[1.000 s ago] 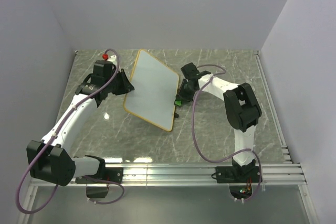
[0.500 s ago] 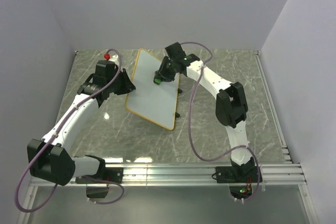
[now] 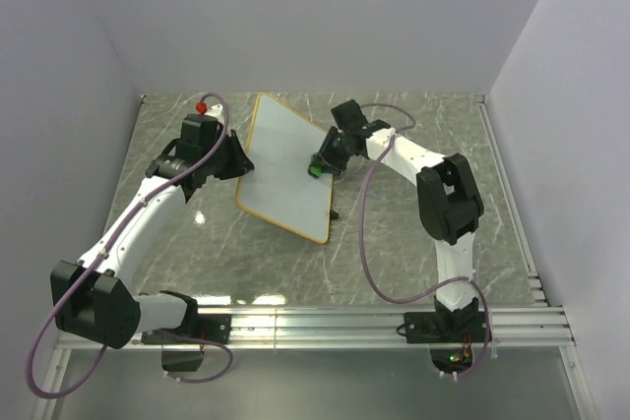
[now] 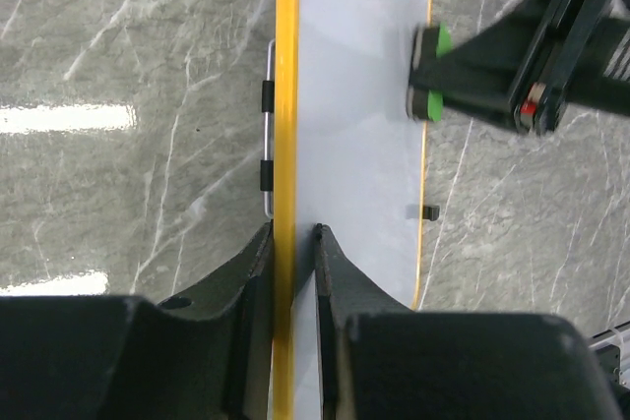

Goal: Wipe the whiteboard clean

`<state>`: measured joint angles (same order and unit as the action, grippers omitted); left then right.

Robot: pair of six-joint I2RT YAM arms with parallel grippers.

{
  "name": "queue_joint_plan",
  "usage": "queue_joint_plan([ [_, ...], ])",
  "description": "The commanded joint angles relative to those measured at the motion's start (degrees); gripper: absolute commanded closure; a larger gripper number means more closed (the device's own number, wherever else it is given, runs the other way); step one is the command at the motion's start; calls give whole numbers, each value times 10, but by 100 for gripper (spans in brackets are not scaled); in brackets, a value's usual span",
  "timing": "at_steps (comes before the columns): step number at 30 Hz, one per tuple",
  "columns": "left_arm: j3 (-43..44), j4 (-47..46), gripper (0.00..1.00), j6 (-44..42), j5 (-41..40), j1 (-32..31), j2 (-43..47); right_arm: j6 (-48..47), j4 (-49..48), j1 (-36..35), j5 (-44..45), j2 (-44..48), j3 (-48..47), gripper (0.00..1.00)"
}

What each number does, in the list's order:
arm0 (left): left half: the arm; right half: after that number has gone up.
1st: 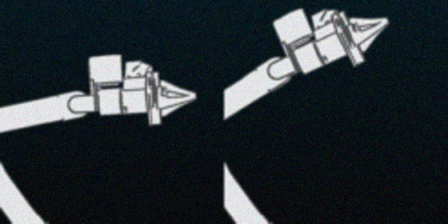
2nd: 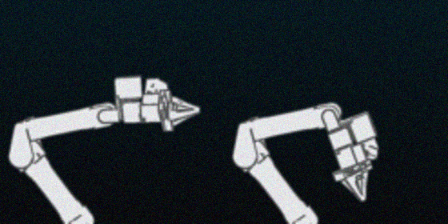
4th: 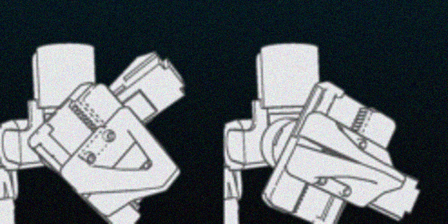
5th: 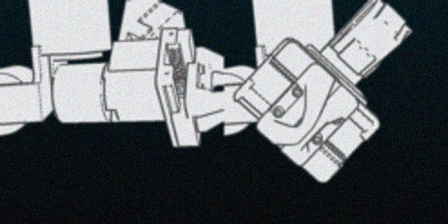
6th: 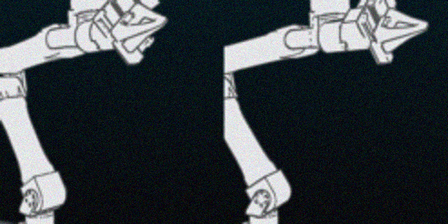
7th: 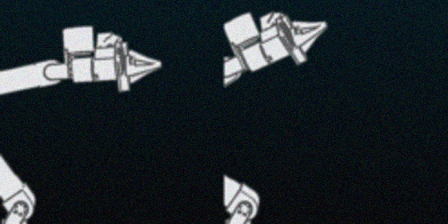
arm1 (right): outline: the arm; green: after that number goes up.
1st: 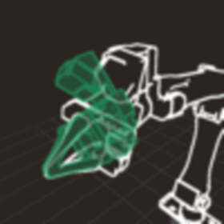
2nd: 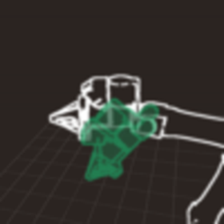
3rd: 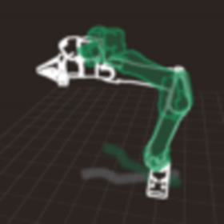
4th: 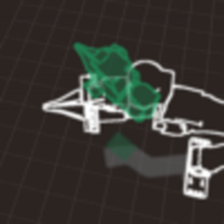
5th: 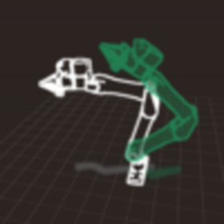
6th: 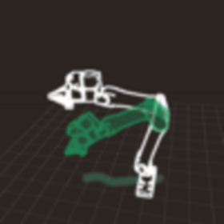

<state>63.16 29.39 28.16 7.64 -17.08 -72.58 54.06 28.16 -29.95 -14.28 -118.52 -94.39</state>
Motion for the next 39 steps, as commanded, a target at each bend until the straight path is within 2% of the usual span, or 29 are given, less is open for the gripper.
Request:
queue_joint_plan([
  [1,9,9,100,-18,17,-18,2,-27,7,-12,14,8,70,100],
  [8,9,4,100,-18,26,-18,-5,-39,29,-15,29,16,62,100],
  [12,7,8,100,-22,19,-18,-5,-52,34,-13,48,50,47,100],
  [14,7,9,96,-24,15,-19,-4,-66,36,-8,65,78,58,100],
  [15,5,10,92,-25,13,-20,-3,-71,33,-5,69,92,66,100],
  [19,-2,11,56,-27,8,-19,4,-105,6,4,110,168,128,100],
  [22,-8,10,40,-27,3,-20,9,-120,-6,17,137,230,184,100],
  [25,-9,9,31,-26,-1,-19,13,-133,-7,38,159,283,239,100],
  [29,-8,10,26,-27,-5,-19,18,-157,2,56,180,328,311,100],
  [30,-7,11,24,-26,-8,-19,20,-165,1,58,183,333,322,77],
  [32,-2,19,19,-28,-10,-19,21,-175,-7,60,189,345,352,44],
  [33,5,22,18,-28,-14,-19,23,-180,-11,61,189,347,359,16],
  [34,9,25,14,-29,-21,-19,24,-185,-14,60,187,348,365,4],
  [35,14,36,13,-29,-26,-19,27,-188,-14,60,186,349,367,1],
  [39,36,51,5,-27,-59,-19,48,-211,-14,61,179,383,368,0],
])
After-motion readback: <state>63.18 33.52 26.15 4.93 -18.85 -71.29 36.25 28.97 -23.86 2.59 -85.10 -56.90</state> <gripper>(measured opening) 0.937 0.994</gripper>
